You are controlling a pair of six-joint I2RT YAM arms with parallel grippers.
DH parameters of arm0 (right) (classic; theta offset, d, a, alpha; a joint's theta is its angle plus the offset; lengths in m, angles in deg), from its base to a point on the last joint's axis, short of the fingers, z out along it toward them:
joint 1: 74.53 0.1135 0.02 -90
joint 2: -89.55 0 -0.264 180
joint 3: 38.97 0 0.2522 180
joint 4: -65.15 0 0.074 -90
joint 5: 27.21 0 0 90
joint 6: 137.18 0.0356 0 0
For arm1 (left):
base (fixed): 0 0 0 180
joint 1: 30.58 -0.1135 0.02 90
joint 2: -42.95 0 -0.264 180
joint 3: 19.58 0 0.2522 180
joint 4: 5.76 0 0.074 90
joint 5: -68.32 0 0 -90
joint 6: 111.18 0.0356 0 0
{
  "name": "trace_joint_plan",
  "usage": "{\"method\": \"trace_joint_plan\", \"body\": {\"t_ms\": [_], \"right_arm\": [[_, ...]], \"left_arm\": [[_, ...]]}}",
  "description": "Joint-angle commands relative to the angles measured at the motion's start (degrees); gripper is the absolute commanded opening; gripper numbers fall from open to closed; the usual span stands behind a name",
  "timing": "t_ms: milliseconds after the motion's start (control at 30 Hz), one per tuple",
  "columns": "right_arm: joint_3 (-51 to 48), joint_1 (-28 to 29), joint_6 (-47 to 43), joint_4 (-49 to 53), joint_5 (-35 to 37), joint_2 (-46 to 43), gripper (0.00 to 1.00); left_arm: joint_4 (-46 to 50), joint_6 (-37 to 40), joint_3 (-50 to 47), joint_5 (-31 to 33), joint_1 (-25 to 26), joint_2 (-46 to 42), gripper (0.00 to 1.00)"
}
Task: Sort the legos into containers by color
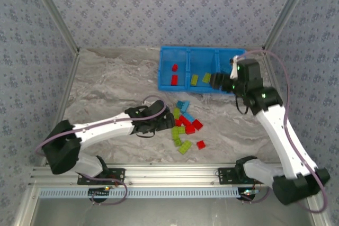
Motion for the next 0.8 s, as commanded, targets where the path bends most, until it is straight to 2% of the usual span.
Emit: {"method": "trace_joint_plan", "body": {"t_ms": [0, 200, 367, 533, 633, 767], "right_arm": [[-5.8, 5.5, 3.2, 11.6, 1.0, -3.2, 0.87], [-10.4, 12.7, 8.3, 17.7, 3.6, -9.5, 0.91], [-10.0, 13.3, 8.2, 19.4, 5.5, -10.4, 0.92], [-9.4, 13.5, 8.0, 18.8, 7.0, -10.8, 0.93], [-9.3, 13.7, 8.2, 18.3, 7.4, -10.9, 0.93], [-9.5, 14.0, 8.4, 18.2, 8.1, -10.9, 0.94]], "left_arm": [[-4.2, -7.3, 0.8, -4.6, -0.3, 3.7, 0.98], [-16.0, -11.6, -0.5, -5.0, -1.9, 7.9, 0.97], [-22.2, -17.4, -1.4, -6.5, -4.4, 11.8, 0.94], [-21.0, -17.1, -0.2, -7.2, -4.9, 14.5, 0.74], [-20.3, -17.2, -0.5, -8.4, -4.9, 15.8, 0.71], [-19.1, -17.4, -0.8, -9.2, -4.9, 16.6, 0.61]]}}
